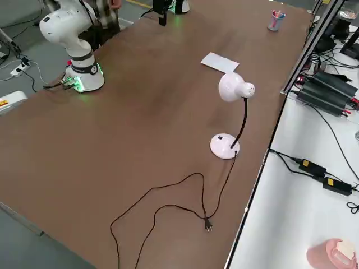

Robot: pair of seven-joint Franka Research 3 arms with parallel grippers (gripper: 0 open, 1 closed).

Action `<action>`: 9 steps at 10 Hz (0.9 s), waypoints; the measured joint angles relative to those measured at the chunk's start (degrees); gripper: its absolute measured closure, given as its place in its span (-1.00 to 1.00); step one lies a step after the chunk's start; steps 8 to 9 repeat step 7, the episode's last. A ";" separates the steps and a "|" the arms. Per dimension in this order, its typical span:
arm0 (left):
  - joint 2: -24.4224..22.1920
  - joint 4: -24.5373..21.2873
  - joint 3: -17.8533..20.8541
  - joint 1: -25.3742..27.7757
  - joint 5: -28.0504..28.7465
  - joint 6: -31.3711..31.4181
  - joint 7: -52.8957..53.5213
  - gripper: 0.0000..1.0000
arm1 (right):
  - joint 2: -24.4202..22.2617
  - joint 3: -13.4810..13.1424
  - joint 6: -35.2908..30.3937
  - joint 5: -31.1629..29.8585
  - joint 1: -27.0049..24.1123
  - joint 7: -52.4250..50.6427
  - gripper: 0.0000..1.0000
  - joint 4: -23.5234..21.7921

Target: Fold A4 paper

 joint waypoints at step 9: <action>-0.39 0.00 0.00 0.27 0.00 0.06 2.69 -1.00 | 0.31 0.45 0.50 0.03 0.01 0.10 -0.97 0.08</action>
